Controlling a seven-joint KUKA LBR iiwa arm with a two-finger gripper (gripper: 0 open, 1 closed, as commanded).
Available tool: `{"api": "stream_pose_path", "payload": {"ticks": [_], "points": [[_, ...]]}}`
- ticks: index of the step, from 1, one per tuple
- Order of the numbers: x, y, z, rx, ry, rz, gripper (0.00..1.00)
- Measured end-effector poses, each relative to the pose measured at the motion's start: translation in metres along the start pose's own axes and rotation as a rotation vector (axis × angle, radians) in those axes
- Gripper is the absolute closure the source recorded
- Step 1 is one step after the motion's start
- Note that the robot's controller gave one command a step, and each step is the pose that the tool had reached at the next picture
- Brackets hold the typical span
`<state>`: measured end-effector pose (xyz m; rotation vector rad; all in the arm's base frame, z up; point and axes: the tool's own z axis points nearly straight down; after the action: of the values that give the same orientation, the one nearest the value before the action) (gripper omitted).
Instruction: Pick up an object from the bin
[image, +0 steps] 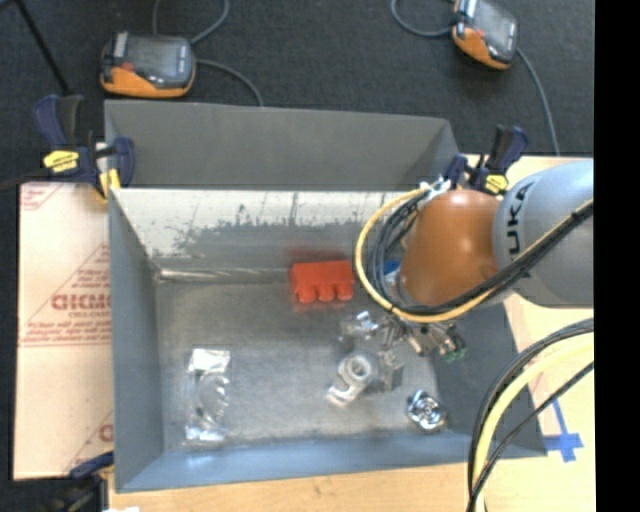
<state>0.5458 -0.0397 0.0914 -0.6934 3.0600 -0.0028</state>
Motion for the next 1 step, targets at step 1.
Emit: {"api": "stream_pose_path", "payload": {"ticks": [1], "points": [[0.0085, 0.0179, -0.1028, 0.003, -0.005, 0.004, 1.00]]}}
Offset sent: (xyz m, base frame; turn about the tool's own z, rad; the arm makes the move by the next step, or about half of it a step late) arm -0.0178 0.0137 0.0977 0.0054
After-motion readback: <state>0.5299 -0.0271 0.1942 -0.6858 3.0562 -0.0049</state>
